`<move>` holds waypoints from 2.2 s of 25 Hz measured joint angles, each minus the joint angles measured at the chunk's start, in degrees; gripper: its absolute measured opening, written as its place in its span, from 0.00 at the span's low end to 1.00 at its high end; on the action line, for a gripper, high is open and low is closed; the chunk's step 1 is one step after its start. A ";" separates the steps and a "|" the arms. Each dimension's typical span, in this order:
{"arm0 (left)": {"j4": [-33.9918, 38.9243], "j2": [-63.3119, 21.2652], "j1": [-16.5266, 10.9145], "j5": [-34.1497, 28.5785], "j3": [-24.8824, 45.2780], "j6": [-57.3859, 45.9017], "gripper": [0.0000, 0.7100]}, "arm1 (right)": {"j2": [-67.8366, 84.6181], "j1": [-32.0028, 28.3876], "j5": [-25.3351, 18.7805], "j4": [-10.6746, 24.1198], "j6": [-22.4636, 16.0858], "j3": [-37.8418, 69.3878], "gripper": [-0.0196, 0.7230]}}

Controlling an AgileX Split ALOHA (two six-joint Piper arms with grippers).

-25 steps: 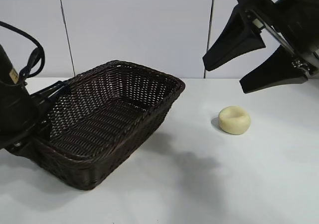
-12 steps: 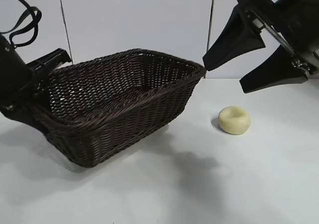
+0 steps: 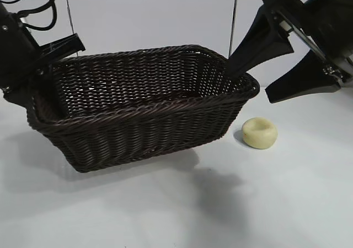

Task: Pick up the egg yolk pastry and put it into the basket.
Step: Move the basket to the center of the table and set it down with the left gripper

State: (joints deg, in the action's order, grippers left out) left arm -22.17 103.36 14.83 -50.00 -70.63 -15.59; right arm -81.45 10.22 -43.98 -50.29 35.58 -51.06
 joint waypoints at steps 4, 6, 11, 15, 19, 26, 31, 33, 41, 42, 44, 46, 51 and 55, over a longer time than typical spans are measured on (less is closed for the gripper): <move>-0.04 4.49 0.00 -2.81 -5.50 7.12 0.14 | 0.00 0.00 0.00 0.00 0.00 0.00 0.81; -0.04 5.94 0.00 -3.98 -7.13 9.85 0.14 | 0.00 0.00 0.00 0.00 0.00 0.00 0.81; 0.01 6.81 0.00 -4.58 -7.60 13.53 0.14 | 0.00 0.00 0.00 0.05 0.00 0.00 0.81; 0.01 6.81 0.05 -4.79 -7.70 14.19 0.14 | 0.00 0.00 0.00 0.05 0.00 0.00 0.81; -0.05 7.63 0.05 -4.68 -7.90 14.32 0.14 | 0.00 0.00 0.00 0.05 0.00 0.00 0.81; 0.00 11.17 0.05 -3.63 -8.08 16.29 0.14 | 0.00 0.00 0.00 0.21 0.00 0.00 0.81; 0.00 12.70 0.05 -2.71 -8.08 16.59 0.14 | 0.00 0.00 0.00 0.21 0.00 0.00 0.81; -0.05 12.99 0.05 -2.52 -8.08 16.79 0.14 | 0.00 0.00 0.00 0.21 0.00 0.00 0.81; -0.80 13.05 0.05 -2.68 -8.38 17.80 0.52 | 0.00 0.00 -0.05 0.21 0.00 0.00 0.81; -0.92 13.05 0.05 -3.13 -8.70 18.15 0.62 | 0.00 0.00 -0.05 0.21 0.00 0.00 0.81; -0.72 13.05 0.05 -4.65 -9.67 18.69 0.75 | 0.00 0.00 -0.05 0.21 0.00 0.00 0.81; 0.44 13.05 0.05 -7.48 -11.45 18.81 0.81 | 0.00 0.00 -0.05 0.21 0.00 0.00 0.81; 4.06 12.35 0.05 -14.75 -16.47 19.07 0.84 | 0.00 0.00 -0.05 0.21 0.00 0.00 0.81; 6.60 8.62 0.05 -16.90 -19.09 19.11 0.84 | 0.00 0.00 -0.05 0.21 0.00 0.00 0.81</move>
State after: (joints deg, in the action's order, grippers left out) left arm -15.57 111.98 14.88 -66.90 -89.71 3.52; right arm -81.45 10.22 -44.03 -50.08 35.58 -51.06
